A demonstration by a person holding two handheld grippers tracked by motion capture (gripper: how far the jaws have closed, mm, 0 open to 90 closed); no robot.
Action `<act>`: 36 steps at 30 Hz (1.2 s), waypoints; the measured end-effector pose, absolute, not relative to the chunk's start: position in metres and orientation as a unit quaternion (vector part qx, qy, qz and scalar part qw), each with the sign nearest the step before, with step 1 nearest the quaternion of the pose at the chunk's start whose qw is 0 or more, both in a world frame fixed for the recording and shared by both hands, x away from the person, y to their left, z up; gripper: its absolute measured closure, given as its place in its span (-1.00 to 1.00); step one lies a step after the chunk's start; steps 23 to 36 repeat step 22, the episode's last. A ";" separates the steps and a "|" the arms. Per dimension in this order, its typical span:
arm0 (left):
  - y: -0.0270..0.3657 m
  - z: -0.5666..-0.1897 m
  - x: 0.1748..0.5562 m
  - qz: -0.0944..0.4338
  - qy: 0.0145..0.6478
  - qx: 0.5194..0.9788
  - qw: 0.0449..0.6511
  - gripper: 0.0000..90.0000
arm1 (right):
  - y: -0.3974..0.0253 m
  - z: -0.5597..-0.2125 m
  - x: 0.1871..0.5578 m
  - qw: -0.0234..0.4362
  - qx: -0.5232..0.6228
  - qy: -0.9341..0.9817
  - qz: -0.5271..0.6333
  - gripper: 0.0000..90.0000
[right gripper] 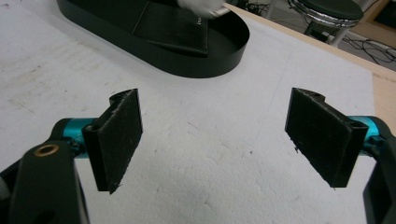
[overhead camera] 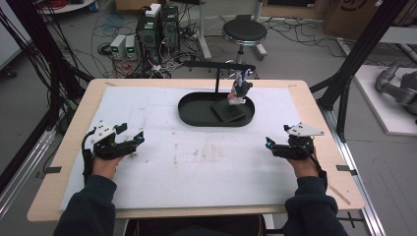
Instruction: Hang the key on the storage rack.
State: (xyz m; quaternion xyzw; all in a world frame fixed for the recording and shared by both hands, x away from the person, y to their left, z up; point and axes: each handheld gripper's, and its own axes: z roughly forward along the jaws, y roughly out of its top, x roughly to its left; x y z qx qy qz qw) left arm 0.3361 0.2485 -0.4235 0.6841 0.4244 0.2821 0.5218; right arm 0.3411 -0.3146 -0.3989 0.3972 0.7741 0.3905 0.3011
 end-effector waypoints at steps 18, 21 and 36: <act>0.248 -0.424 0.338 0.281 0.426 0.682 0.524 -0.43 | -0.316 -0.401 0.340 0.302 0.399 0.775 0.385 -0.57; 0.248 -0.425 0.338 0.281 0.428 0.681 0.523 -0.43 | -0.316 -0.402 0.341 0.301 0.400 0.775 0.385 -0.57; 0.248 -0.425 0.338 0.282 0.428 0.681 0.523 -0.43 | -0.316 -0.402 0.341 0.301 0.400 0.775 0.385 -0.57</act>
